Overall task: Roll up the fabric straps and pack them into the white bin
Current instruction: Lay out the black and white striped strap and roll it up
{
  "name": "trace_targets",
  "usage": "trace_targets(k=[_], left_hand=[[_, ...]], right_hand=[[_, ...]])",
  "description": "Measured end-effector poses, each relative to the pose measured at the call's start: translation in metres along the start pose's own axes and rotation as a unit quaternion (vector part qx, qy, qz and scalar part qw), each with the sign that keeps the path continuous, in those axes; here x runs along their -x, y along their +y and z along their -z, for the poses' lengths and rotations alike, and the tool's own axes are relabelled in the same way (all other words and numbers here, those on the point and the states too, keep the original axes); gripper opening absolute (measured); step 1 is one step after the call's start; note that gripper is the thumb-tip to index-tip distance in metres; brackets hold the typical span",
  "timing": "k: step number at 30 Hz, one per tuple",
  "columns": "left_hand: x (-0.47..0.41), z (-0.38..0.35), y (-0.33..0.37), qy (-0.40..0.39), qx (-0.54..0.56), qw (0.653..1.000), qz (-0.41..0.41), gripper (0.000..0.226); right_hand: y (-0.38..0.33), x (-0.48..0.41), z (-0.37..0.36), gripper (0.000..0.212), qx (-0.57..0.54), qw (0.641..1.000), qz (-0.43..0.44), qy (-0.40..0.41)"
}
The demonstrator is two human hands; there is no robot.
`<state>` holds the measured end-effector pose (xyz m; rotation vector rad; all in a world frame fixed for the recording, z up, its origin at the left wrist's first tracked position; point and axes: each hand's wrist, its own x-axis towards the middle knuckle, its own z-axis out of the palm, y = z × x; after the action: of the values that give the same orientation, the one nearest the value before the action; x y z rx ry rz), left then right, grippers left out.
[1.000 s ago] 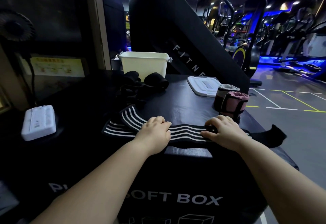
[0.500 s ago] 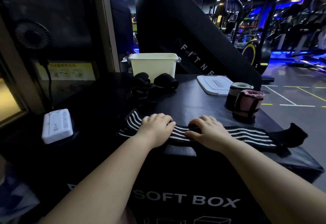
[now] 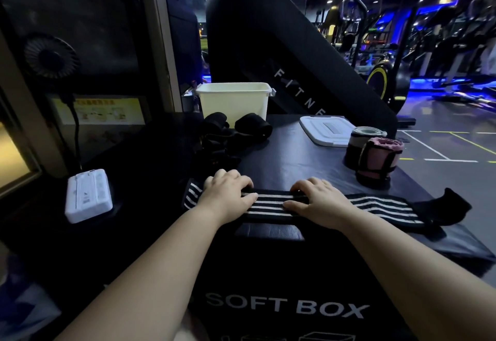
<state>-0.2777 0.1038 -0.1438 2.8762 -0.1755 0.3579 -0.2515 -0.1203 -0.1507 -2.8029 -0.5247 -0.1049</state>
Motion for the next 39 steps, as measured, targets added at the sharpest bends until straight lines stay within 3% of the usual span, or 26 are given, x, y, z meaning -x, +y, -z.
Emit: trace_targets(k=[7, 11, 13, 15, 18, 20, 25, 29, 31, 33, 39], left_hand=[[0.003, 0.001, -0.003, -0.033, 0.001, 0.998, 0.045, 0.038], [0.013, 0.002, 0.004, 0.019, -0.035, 0.998, 0.057, 0.036], [0.019, 0.001, 0.008, 0.027, 0.013, 0.998, 0.059, 0.029], [0.025, 0.001, 0.01, -0.006, 0.053, 0.997, 0.063, 0.036], [0.031, 0.0, 0.01, -0.099, 0.01, 0.994, 0.04, 0.066], [0.033, 0.0, 0.009, -0.131, -0.013, 0.991, 0.023, 0.071], [0.02, 0.001, 0.011, -0.133, 0.005, 0.991, -0.005, 0.067], [0.008, -0.008, 0.033, -0.023, 0.014, 1.0, -0.006, 0.046], [0.001, -0.013, 0.048, -0.004, 0.039, 0.999, 0.001, 0.036], [-0.006, -0.015, 0.063, -0.01, 0.057, 0.998, 0.016, 0.035], [-0.019, -0.026, 0.101, -0.105, 0.031, 0.994, 0.007, 0.059]], right_hand=[[0.0, -0.001, 0.004, 0.047, 0.028, 0.999, 0.015, -0.035], [0.0, -0.002, 0.004, 0.047, 0.045, 0.998, 0.021, -0.037], [-0.001, -0.003, 0.005, 0.048, 0.051, 0.998, 0.025, -0.034], [-0.002, -0.003, 0.006, 0.047, 0.054, 0.998, 0.026, -0.033], [-0.003, -0.002, 0.008, 0.044, 0.057, 0.998, 0.021, -0.026], [-0.004, 0.0, 0.01, 0.041, 0.049, 0.999, 0.013, -0.02], [0.0, 0.008, 0.014, 0.049, 0.061, 0.998, -0.032, -0.008], [0.009, 0.014, 0.016, 0.053, 0.068, 0.993, -0.096, 0.008], [0.011, 0.018, 0.018, 0.053, 0.065, 0.989, -0.13, 0.015], [0.014, 0.021, 0.023, 0.052, 0.066, 0.984, -0.161, 0.024], [0.025, 0.027, 0.027, 0.059, 0.03, 0.967, -0.246, 0.059]])
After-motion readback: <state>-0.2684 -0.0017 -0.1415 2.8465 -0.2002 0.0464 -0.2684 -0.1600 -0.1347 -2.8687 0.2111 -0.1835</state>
